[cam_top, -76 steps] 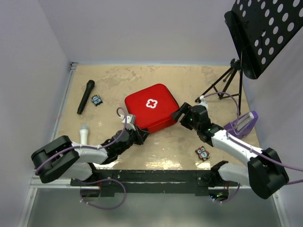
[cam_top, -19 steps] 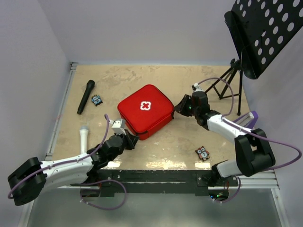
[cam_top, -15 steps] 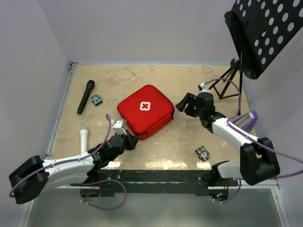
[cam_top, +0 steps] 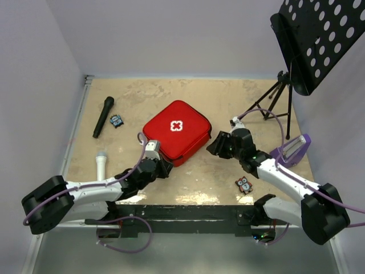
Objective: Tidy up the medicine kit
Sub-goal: Zip the medicine box at the center of the board.
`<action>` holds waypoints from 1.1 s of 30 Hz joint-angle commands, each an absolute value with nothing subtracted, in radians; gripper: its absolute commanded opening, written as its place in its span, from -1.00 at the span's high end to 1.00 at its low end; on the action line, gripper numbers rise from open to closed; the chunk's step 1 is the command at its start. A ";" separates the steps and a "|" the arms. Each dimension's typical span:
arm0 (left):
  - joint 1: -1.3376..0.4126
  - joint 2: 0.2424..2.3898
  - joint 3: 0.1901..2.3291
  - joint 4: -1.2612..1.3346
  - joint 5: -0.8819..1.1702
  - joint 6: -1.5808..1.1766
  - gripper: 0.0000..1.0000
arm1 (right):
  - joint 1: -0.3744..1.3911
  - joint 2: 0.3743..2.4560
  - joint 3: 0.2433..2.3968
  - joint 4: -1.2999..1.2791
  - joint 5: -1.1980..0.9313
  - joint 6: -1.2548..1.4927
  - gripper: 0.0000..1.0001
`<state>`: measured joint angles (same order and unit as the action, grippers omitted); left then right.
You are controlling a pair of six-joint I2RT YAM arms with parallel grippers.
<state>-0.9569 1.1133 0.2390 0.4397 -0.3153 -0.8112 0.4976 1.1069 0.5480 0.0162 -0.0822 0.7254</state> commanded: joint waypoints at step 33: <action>-1.028 1.609 0.635 0.558 -0.144 -0.684 1.00 | 0.551 1.206 0.543 0.107 -0.149 0.900 -0.14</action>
